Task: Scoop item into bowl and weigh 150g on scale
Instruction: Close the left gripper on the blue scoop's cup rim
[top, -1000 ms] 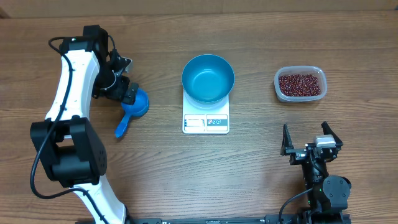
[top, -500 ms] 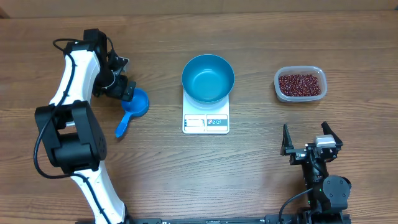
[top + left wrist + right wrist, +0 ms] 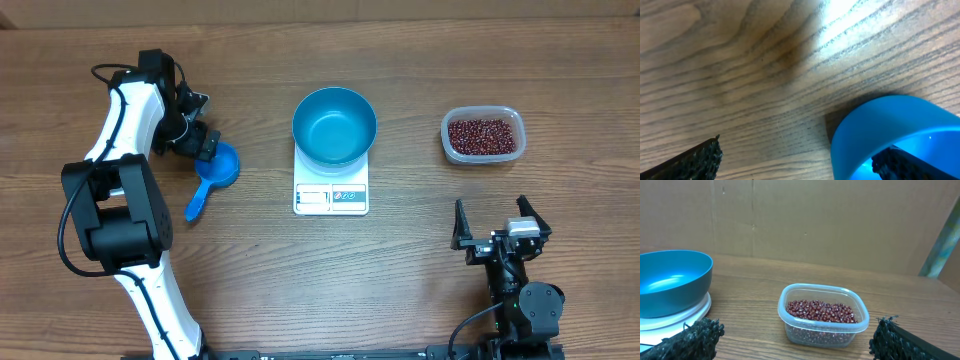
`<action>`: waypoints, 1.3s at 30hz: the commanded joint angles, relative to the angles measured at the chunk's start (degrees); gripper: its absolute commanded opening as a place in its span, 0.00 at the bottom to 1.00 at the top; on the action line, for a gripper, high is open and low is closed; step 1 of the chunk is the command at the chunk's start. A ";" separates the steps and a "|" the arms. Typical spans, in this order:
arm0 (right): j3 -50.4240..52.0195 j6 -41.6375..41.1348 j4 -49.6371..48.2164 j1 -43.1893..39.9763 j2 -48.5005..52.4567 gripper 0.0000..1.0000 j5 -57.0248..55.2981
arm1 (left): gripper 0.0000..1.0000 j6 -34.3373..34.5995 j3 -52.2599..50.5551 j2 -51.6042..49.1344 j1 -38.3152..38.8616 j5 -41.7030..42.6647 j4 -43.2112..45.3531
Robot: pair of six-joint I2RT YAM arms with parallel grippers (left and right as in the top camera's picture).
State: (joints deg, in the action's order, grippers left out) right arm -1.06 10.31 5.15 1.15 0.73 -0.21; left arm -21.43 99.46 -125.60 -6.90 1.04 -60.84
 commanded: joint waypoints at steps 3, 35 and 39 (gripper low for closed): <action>0.59 0.26 -0.28 -0.20 -0.57 1.00 0.33 | 1.00 -0.85 1.11 -0.63 -0.22 0.48 0.33; 0.59 0.26 -0.28 -0.20 -0.57 1.00 0.33 | 0.99 -0.90 -4.48 -0.68 -0.22 0.48 3.28; 0.59 0.26 -0.31 -0.20 -0.57 1.00 0.33 | 0.99 -0.85 -4.48 -0.68 -0.20 0.50 3.28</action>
State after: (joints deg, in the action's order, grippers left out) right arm -1.06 10.28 5.17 1.15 0.73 -0.21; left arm -21.43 95.48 -125.71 -6.90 1.04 -57.58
